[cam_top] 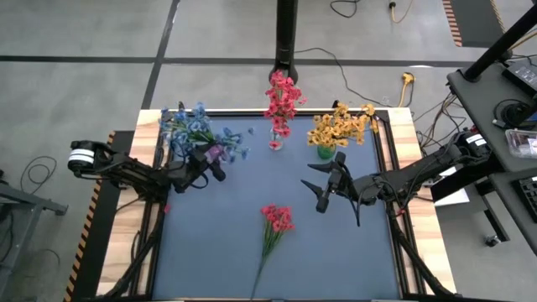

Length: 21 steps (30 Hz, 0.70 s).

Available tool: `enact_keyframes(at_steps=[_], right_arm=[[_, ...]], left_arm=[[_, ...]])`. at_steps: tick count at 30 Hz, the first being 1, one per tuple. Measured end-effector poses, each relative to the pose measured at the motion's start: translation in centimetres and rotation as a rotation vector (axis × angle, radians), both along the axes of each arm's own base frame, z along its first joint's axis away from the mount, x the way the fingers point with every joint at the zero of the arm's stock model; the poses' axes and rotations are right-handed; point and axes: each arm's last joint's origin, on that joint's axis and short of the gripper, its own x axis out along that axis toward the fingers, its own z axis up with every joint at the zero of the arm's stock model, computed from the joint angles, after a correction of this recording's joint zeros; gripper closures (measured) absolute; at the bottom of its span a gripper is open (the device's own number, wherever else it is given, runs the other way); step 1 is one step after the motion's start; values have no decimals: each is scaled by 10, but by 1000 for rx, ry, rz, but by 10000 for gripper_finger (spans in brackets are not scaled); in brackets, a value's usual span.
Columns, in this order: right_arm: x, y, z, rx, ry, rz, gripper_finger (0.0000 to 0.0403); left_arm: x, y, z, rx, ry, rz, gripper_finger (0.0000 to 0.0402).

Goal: Sort flowers into vase by color
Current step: Put the blue flower into the purple vase

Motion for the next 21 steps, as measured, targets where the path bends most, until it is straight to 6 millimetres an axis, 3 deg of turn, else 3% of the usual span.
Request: enact_keyframes(at_steps=[9, 13, 21], right_arm=[[0, 0, 0, -1, 1, 0, 158], [0, 0, 0, -3, 2, 0, 158], [0, 0, 0, -9, 8, 0, 158]], left_arm=[[5, -4, 4, 0, -5, -24, 209], [5, -8, 5, 1, 0, 45, 209], [7, -18, 7, 9, 5, 34, 189]])
